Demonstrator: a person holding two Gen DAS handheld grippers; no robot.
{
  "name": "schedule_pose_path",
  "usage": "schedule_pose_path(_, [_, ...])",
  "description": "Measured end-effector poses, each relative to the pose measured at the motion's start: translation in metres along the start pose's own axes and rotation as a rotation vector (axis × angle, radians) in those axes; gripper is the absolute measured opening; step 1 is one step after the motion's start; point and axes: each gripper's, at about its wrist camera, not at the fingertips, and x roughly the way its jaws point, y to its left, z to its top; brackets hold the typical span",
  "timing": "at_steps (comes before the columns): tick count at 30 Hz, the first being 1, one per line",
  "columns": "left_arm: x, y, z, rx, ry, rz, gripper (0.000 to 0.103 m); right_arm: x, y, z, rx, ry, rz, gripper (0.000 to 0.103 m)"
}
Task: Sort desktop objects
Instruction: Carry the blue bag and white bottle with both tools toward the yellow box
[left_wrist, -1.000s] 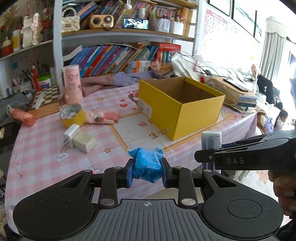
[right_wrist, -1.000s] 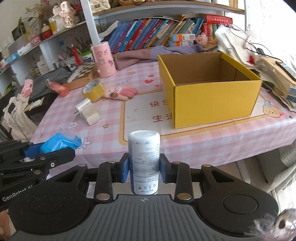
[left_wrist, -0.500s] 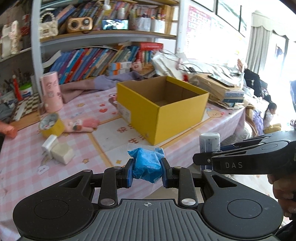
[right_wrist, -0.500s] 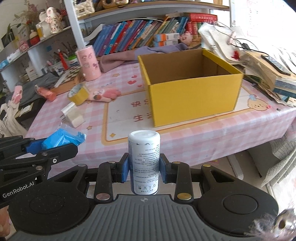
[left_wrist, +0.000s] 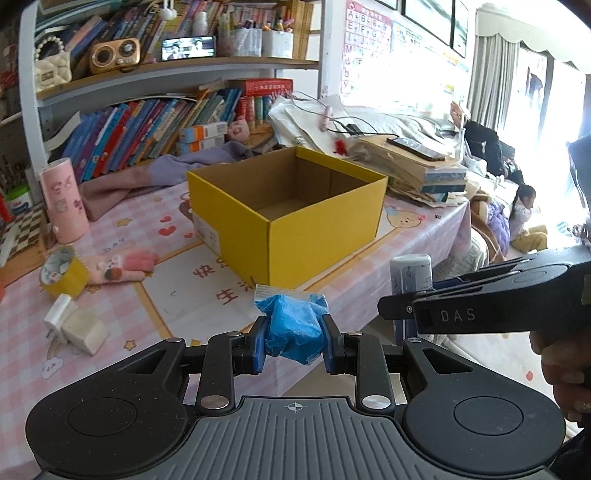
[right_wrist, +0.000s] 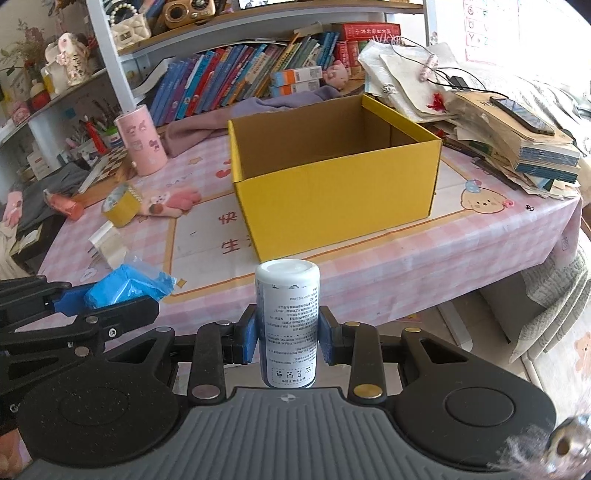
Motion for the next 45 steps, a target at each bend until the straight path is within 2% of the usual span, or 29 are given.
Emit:
schedule_pose_path(15, [0.032, -0.026, 0.018, 0.071, 0.029, -0.033, 0.028, 0.014, -0.031, 0.008, 0.025, 0.03, -0.003, 0.03])
schedule_pose_path(21, [0.044, -0.036, 0.027, 0.111, 0.031, -0.021, 0.028, 0.023, -0.049, 0.016, 0.06, 0.042, 0.006, 0.03])
schedule_pose_path(30, [0.068, -0.047, 0.05, 0.099, 0.033, -0.033, 0.028, 0.035, -0.077, 0.035, 0.068, 0.043, 0.012, 0.03])
schedule_pose_path(39, [0.089, -0.069, 0.094, 0.072, -0.047, -0.047, 0.028, 0.032, -0.108, 0.07, -0.002, -0.021, 0.003, 0.03])
schedule_pose_path(45, [0.094, -0.074, 0.119, 0.043, -0.103, 0.003, 0.028, 0.031, -0.119, 0.103, -0.086, -0.094, 0.035, 0.03])
